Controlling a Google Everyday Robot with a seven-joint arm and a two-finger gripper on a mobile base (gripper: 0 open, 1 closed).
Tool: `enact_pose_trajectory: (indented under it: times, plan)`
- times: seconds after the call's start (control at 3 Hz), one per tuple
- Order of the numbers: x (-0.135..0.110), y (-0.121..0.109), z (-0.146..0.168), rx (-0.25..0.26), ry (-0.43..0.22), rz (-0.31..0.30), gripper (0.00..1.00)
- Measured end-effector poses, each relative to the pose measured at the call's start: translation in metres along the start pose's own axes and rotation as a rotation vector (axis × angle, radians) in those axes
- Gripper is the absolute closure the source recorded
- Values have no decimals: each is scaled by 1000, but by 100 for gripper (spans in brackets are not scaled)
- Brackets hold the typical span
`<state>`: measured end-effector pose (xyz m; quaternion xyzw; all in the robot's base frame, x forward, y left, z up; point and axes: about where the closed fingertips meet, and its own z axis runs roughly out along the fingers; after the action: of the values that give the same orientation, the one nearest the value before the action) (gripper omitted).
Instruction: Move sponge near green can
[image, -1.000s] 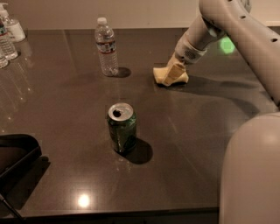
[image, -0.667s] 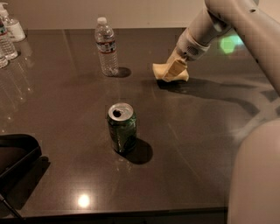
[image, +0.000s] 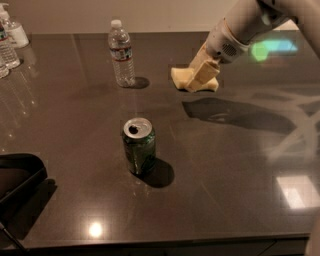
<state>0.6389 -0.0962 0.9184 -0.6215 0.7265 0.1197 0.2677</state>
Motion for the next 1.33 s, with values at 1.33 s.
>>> enact_pose_trajectory:
  times: [1.33]
  plan:
    - [23,139,0,-139,41,-58,100]
